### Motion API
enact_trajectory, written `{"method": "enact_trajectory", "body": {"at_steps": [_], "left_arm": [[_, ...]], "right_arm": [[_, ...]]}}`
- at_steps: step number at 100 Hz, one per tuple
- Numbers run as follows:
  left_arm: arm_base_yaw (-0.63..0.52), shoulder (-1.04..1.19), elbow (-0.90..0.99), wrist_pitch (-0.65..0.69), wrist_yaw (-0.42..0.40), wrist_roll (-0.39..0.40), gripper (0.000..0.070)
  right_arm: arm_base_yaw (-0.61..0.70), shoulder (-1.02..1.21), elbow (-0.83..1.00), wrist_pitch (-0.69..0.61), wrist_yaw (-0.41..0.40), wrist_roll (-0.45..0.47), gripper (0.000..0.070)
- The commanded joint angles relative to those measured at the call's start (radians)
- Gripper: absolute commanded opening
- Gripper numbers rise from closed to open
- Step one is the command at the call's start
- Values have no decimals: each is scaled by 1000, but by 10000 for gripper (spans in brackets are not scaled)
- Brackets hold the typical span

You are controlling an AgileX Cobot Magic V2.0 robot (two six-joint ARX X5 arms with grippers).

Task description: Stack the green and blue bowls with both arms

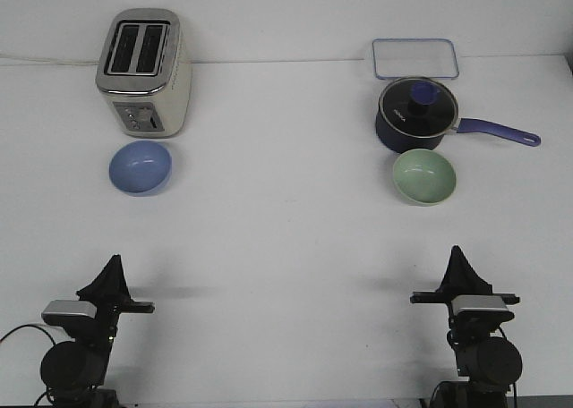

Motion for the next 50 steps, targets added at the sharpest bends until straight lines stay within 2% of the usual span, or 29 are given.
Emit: {"method": "enact_trajectory", "body": {"at_steps": [1,50], "left_arm": [[2,-2,-19,11,2,9,11],[2,-2,-19,11,2,9,11]], "right_arm": [[0,0,-2,10,1,-4,1],[0,0,3,9,0,-4,1]]}}
